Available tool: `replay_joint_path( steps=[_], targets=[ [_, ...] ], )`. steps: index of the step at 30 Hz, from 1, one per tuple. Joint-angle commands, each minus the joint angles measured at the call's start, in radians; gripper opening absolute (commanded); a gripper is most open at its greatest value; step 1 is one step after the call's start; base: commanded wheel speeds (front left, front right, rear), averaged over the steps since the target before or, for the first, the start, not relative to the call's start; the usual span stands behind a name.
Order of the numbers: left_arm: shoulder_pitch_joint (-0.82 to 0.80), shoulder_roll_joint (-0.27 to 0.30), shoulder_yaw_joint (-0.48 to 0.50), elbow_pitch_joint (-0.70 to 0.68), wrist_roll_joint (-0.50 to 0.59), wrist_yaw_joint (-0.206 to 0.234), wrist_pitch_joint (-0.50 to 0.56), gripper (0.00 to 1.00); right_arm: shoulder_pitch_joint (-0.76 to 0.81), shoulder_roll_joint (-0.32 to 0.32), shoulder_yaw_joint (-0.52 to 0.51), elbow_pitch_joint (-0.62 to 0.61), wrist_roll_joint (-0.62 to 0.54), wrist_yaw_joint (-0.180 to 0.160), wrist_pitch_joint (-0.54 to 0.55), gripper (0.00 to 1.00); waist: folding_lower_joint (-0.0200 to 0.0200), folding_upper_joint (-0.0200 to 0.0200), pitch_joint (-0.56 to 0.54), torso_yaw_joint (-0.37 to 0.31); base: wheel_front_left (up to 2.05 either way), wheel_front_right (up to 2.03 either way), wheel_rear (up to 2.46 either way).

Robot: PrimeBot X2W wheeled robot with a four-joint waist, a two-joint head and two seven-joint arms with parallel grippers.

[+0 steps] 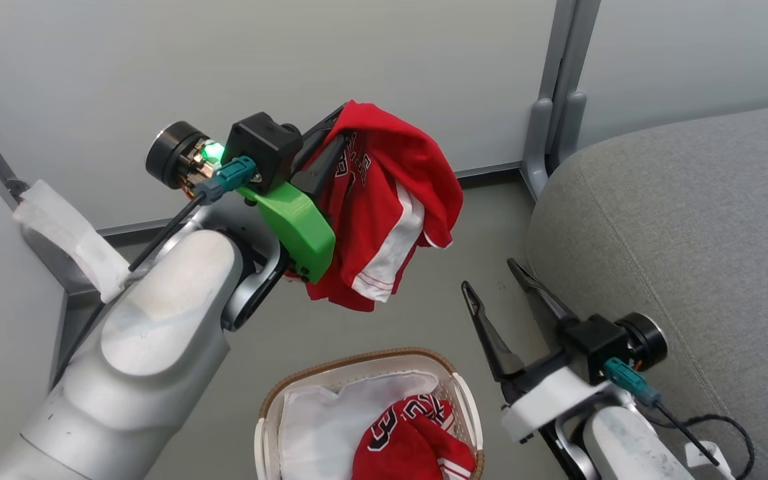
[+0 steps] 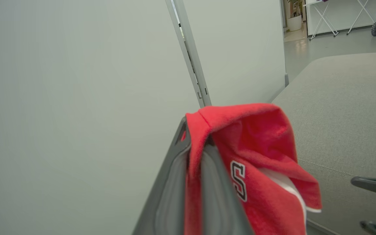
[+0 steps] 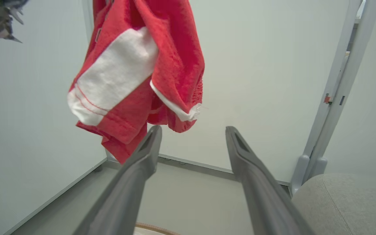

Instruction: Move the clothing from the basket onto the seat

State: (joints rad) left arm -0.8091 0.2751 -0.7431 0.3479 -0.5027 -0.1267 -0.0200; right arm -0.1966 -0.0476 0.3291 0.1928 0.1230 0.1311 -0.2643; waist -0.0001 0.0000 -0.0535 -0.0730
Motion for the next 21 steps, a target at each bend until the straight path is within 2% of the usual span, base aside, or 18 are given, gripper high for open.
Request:
replay_joint_path(
  steps=[1, 8, 14, 21],
  targets=[
    [0.016, 0.003, 0.000, -0.002, -0.012, 0.006, -0.002, 0.00, -0.029, -0.005, 0.019, 0.013, -0.014, -0.001, 0.000, 1.00, 0.0001, 0.0000, 0.001, 0.001, 0.00, 0.00, 0.00],
    [0.040, -0.019, -0.014, 0.003, -0.028, 0.010, -0.005, 0.00, -0.161, -0.005, 0.114, 0.146, -0.068, -0.001, 0.000, 1.00, 0.0001, 0.0000, 0.003, 0.020, 0.00, 0.00, 0.00],
    [0.038, -0.021, -0.023, -0.001, -0.032, 0.009, -0.006, 0.00, -0.229, -0.004, 0.091, 0.185, -0.072, -0.001, 0.000, 1.00, 0.0001, 0.0000, 0.008, 0.037, 0.00, 0.00, 0.00],
    [0.033, -0.021, -0.034, -0.011, -0.032, 0.008, -0.010, 0.00, -0.310, -0.005, 0.115, 0.254, -0.080, -0.001, 0.000, 1.00, 0.0001, 0.0000, 0.016, 0.046, 0.00, 0.00, 0.00]
  ],
)
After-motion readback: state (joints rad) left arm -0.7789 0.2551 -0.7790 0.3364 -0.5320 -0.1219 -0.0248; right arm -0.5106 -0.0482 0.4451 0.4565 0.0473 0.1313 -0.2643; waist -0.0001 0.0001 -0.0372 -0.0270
